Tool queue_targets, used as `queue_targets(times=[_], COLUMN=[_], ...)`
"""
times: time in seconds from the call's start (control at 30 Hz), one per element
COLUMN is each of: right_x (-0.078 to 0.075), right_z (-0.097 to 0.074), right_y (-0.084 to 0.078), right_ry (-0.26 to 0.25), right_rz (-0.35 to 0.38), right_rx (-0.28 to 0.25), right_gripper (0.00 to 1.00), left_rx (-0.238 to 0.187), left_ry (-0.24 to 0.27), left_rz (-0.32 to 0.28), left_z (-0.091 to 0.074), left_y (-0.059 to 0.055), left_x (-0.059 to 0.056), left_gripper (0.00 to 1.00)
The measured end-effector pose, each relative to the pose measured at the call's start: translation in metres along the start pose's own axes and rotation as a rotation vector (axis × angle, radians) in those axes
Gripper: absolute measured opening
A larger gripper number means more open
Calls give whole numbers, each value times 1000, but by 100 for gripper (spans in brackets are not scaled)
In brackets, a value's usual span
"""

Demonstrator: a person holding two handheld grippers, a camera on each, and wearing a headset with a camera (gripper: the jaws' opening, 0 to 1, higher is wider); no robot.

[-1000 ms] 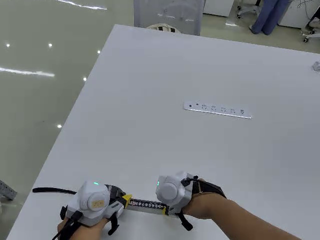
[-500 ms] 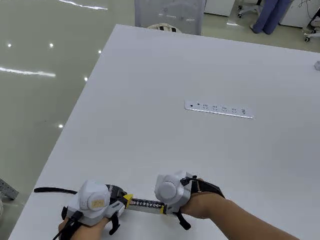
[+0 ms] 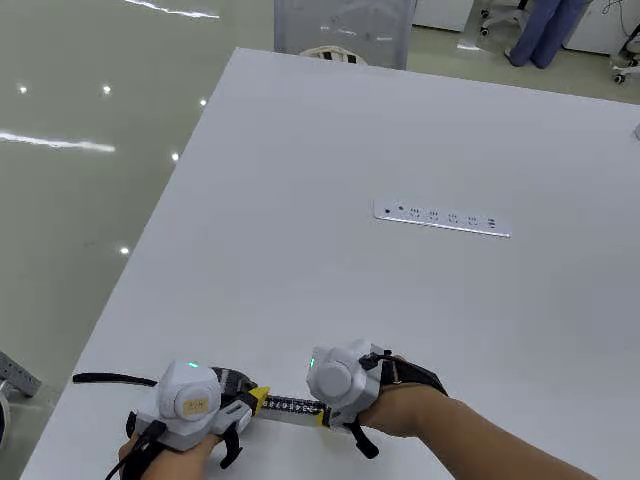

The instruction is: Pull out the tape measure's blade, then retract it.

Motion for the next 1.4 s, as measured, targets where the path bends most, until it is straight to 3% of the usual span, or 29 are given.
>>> queue_targets(times=[1.4], right_x=[2], right_z=[15], right_y=[15], right_ry=[-5], right_rz=[10], right_rx=[-71], right_gripper=[15], left_rx=[1], left_ry=[-9], left_rz=[-5], left_z=[1], left_y=[0], left_x=[1], left_gripper=[67])
Point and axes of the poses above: the centre of the closed fingertips' face, and the gripper's own axes: z roughly forward along the fingers, x roughly to its left, y roughly out of its top, the point moved 6 cm from there along -z, roughly backward along the fingers, and after that the axes turned 15 degrees about -x, right-handed, at the moved point
